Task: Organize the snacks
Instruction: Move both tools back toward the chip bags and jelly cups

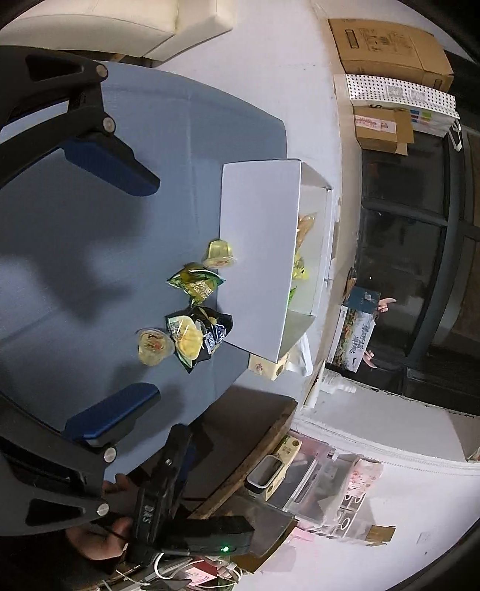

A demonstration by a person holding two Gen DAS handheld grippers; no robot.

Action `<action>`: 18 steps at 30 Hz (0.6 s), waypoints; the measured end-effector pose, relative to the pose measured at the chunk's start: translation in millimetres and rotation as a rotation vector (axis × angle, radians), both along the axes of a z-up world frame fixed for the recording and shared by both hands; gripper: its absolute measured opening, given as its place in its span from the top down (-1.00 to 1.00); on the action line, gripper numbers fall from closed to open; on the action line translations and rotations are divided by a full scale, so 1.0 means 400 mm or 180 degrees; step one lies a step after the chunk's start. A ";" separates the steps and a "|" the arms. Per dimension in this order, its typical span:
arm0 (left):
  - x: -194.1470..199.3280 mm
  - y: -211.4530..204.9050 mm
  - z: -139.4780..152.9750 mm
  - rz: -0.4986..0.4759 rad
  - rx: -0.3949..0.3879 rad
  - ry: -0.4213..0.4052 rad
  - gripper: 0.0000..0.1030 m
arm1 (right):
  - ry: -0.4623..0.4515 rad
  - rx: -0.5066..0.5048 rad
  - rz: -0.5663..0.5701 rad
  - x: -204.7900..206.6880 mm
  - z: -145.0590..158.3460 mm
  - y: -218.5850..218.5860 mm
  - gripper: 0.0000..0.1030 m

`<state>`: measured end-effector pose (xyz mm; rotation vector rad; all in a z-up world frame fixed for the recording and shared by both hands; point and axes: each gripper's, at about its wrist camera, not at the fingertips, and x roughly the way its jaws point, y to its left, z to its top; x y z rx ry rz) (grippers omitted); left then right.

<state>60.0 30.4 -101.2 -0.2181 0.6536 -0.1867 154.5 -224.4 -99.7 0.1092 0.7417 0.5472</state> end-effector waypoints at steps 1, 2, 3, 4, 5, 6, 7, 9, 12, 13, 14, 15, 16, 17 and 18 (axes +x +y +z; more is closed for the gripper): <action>-0.003 -0.003 -0.001 -0.0020 0.0008 0.0006 -1.00 | -0.0010 0.0009 0.0014 0.004 -0.001 0.004 -1.00; -0.004 -0.006 0.000 -0.0024 0.0026 0.0007 -1.00 | -0.0003 0.0011 0.0030 0.008 -0.002 0.009 -1.00; -0.006 -0.008 0.001 -0.0021 0.0043 -0.0001 -1.00 | 0.0022 0.0005 0.0051 0.014 -0.003 0.017 -1.00; -0.007 -0.009 0.002 -0.0028 0.0053 -0.0008 -1.00 | 0.0037 -0.0009 0.0078 0.023 -0.006 0.026 -1.00; -0.008 -0.010 0.002 -0.0035 0.0050 -0.0005 -1.00 | 0.0045 -0.0035 0.0121 0.039 -0.010 0.040 -1.00; -0.011 -0.012 0.002 -0.0039 0.0039 -0.0011 -1.00 | 0.0061 -0.0056 0.0136 0.050 -0.015 0.051 -1.00; -0.006 -0.010 0.006 -0.0046 0.0037 -0.0018 -1.00 | 0.0091 -0.0083 0.0167 0.066 -0.021 0.064 -1.00; -0.006 -0.010 0.005 -0.0049 0.0053 -0.0009 -1.00 | 0.0158 -0.0148 0.0215 0.106 -0.037 0.093 -1.00; -0.006 -0.008 0.003 -0.0047 0.0061 -0.0005 -1.00 | 0.0187 -0.0303 0.0283 0.163 -0.059 0.144 -1.00; -0.007 -0.007 0.000 -0.0044 0.0060 0.0009 -1.00 | 0.0212 -0.0365 0.0297 0.183 -0.068 0.159 -1.00; -0.006 -0.006 -0.002 -0.0034 0.0068 0.0020 -1.00 | 0.0257 -0.0421 0.0306 0.203 -0.079 0.175 -1.00; -0.006 -0.006 -0.004 -0.0022 0.0076 0.0026 -1.00 | 0.0290 -0.0460 0.0307 0.220 -0.088 0.186 -1.00; -0.004 -0.004 -0.007 -0.0013 0.0079 0.0043 -1.00 | 0.0320 -0.0492 0.0325 0.234 -0.099 0.196 -1.00; -0.003 -0.002 -0.009 -0.0010 0.0075 0.0055 -1.00 | 0.0347 -0.0558 0.0330 0.247 -0.112 0.207 -1.00; -0.001 -0.001 -0.013 -0.0004 0.0069 0.0070 -1.00 | 0.0363 -0.0637 0.0316 0.255 -0.124 0.215 -1.00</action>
